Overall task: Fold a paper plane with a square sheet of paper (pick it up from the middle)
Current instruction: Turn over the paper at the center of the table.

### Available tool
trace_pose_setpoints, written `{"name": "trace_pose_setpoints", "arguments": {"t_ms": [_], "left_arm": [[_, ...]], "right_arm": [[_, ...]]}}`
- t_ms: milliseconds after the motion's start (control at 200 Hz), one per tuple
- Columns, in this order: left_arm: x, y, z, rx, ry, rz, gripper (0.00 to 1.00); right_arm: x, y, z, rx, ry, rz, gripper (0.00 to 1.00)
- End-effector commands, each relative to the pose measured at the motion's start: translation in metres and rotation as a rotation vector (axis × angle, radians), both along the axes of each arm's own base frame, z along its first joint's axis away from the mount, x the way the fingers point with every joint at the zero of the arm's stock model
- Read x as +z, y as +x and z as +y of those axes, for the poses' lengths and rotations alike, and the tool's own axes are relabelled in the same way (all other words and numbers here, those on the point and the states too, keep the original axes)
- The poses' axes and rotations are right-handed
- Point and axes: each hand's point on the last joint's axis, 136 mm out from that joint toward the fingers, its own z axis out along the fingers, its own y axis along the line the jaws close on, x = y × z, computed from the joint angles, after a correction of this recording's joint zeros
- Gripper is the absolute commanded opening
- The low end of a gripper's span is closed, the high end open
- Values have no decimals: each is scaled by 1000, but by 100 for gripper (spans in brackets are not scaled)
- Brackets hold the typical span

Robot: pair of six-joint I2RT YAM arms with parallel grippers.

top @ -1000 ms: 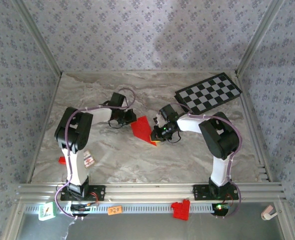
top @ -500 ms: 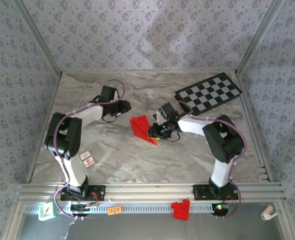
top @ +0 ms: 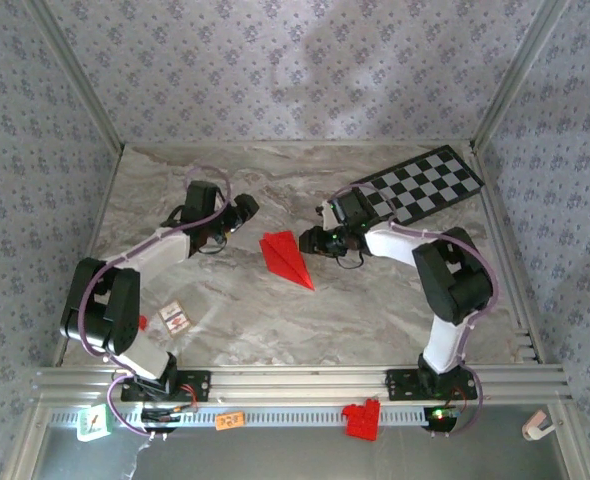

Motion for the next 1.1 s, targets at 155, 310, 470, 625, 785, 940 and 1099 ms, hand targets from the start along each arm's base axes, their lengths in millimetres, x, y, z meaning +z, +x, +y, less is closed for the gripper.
{"name": "trace_pose_setpoints", "arguments": {"t_ms": [155,310,470,625,785,940,1099], "left_arm": [[7,-1,-8,5,-109,-9,95],[5,-1,-9,-1,-116,-8,98],[4,-2,-10,-2,-118,-7,100],[6,-5,-10,-9,-119,-10,100],[21,-7,-16,-56,-168,-57,99],[51,-9,-32,-142,-265,-149,98],[80,-14,-48,-225,-370,-231,96]], "right_arm": [[-6,-2,16,122,45,7,36],[-11,-6,22,160,78,24,31],[-14,-5,24,172,84,24,27],[-3,-3,29,190,123,6,15],[37,5,29,178,219,-76,5],[85,13,23,126,330,-165,2],[129,21,14,55,446,-208,2]]}}
